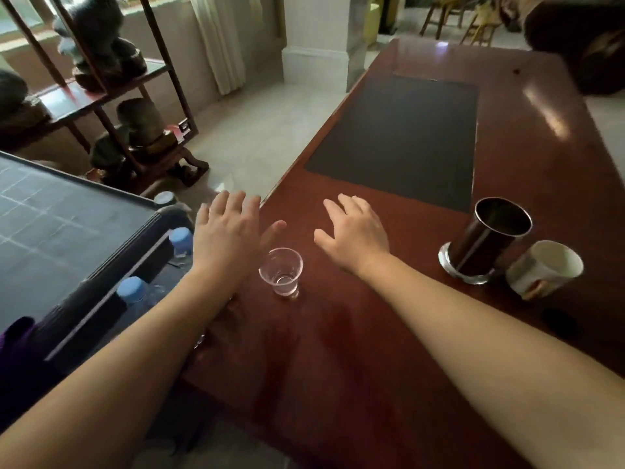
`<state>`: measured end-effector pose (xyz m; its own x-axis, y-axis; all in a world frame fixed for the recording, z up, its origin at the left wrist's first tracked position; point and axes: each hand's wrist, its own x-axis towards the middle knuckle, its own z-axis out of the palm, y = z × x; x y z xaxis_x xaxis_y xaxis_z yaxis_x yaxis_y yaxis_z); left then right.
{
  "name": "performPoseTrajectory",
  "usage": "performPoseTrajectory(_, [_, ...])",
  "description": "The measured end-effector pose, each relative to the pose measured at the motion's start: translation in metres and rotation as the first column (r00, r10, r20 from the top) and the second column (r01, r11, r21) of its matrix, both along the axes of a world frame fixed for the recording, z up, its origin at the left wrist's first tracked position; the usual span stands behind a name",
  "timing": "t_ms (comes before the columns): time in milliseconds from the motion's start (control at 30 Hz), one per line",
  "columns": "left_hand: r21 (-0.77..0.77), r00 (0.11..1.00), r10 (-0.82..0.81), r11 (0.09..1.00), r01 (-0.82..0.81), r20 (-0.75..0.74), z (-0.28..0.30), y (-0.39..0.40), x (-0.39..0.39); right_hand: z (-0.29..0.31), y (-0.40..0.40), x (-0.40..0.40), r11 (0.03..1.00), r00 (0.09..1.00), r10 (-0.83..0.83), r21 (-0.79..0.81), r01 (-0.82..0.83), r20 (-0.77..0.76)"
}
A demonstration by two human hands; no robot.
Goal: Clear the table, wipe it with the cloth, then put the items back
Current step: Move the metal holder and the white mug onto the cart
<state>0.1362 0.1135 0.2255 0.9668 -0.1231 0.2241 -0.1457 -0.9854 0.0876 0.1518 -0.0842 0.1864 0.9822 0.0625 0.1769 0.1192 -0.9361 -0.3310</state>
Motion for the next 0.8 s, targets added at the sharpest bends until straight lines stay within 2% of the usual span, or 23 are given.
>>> performPoseTrajectory(133, [-0.028,0.998,-0.067,0.997,0.066,-0.022,-0.007,-0.057,0.004,0.004,-0.054,-0.019,0.998,0.997,-0.067,-0.012,0.067,0.022])
performPoseTrajectory(433, [-0.174,0.969,-0.238,0.959,0.224,-0.063,-0.021,-0.200,-0.008,0.021,-0.195,-0.075,0.941,0.939,-0.332,0.105,0.323,0.090])
performPoseTrajectory(533, [-0.242,0.954,-0.288,0.934,0.261,-0.080,-0.025,-0.240,-0.014,0.019,-0.235,-0.097,0.893,0.890,-0.441,0.149,0.424,0.112])
performPoseTrajectory(800, [-0.383,0.910,-0.391,0.868,0.315,-0.139,-0.053,-0.306,-0.005,0.001,-0.305,-0.138,0.721,0.740,-0.672,0.217,0.658,-0.009])
